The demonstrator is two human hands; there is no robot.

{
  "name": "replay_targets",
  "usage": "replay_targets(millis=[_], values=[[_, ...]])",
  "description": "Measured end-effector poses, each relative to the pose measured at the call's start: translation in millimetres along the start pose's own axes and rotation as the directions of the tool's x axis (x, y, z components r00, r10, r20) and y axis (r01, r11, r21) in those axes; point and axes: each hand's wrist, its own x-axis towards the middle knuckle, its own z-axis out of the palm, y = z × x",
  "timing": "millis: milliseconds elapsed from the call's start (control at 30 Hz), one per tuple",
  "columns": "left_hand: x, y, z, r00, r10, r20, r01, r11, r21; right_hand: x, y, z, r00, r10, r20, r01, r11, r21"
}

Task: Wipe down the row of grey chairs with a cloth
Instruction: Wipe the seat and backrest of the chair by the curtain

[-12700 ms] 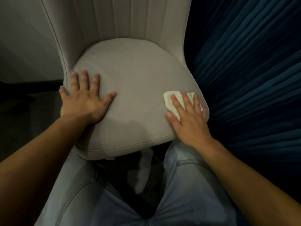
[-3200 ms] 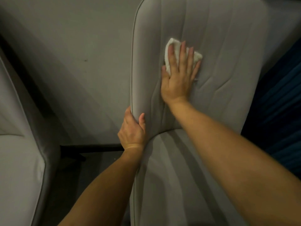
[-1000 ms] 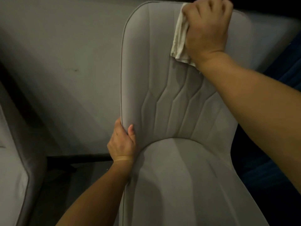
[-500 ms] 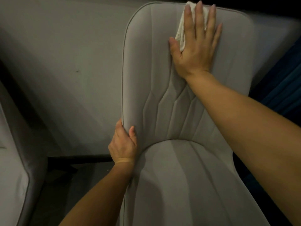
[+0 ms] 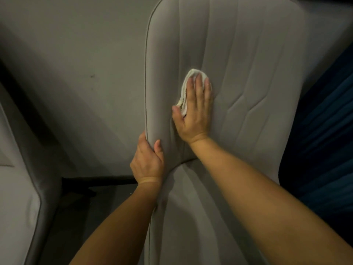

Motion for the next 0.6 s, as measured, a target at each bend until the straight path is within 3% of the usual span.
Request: replay_targets(millis=[100,333,467,600], values=[[0.0,-0.7,1.0,1.000,0.005,-0.011,-0.005,1.000,0.004,2.6,-10.0,8.9,0.992,0.099,-0.074,-0.096,0.994,0.047],[-1.7,-1.8,2.1,1.000,0.014,-0.017,-0.014,1.000,0.009,-28.7,-9.8,26.7,0.985,0.131,-0.112,-0.111,0.980,0.167],[-1.3,-1.5,1.9,1.000,0.011,-0.007,-0.010,1.000,0.019,-75.9,-31.5,32.2,0.965,0.258,-0.037,-0.234,0.921,0.312],[-1.1,-1.8,0.8,1.000,0.023,-0.002,-0.023,1.000,0.006,-105.8,-51.3,31.0,0.876,0.469,0.110,-0.462,0.753,0.468]])
